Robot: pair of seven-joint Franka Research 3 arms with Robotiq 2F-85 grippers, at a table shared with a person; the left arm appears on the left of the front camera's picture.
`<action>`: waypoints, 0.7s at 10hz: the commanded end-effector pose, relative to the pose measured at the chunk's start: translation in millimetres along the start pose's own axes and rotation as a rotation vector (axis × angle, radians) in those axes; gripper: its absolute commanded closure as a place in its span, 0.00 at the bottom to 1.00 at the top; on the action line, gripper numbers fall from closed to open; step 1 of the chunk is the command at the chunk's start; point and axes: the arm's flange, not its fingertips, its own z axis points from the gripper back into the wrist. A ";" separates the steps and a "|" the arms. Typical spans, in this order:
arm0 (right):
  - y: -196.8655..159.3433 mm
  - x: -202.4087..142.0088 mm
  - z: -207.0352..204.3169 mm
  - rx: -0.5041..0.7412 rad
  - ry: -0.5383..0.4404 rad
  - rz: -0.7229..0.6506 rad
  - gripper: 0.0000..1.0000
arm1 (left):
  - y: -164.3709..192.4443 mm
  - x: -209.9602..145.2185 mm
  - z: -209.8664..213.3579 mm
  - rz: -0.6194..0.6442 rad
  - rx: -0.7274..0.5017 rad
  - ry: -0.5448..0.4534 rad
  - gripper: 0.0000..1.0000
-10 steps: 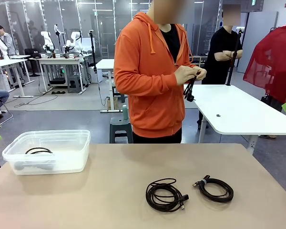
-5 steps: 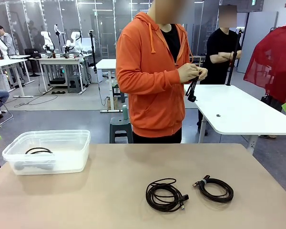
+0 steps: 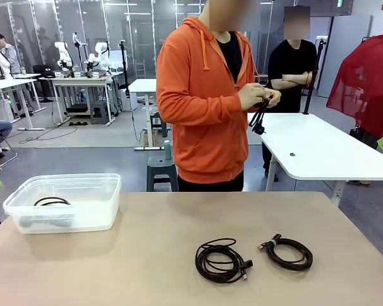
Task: Organize and store the cables.
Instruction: Place the Power Cable into the Organizing box.
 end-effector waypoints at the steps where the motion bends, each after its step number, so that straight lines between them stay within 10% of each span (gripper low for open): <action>1: 0.5 0.0 0.3 0.002 -0.005 0.002 0.00 | -0.4 0.5 2.5 0.011 0.013 0.006 0.29; 7: 0.5 0.0 0.3 0.002 -0.005 0.002 0.00 | -0.4 0.5 2.5 0.011 0.013 0.006 0.29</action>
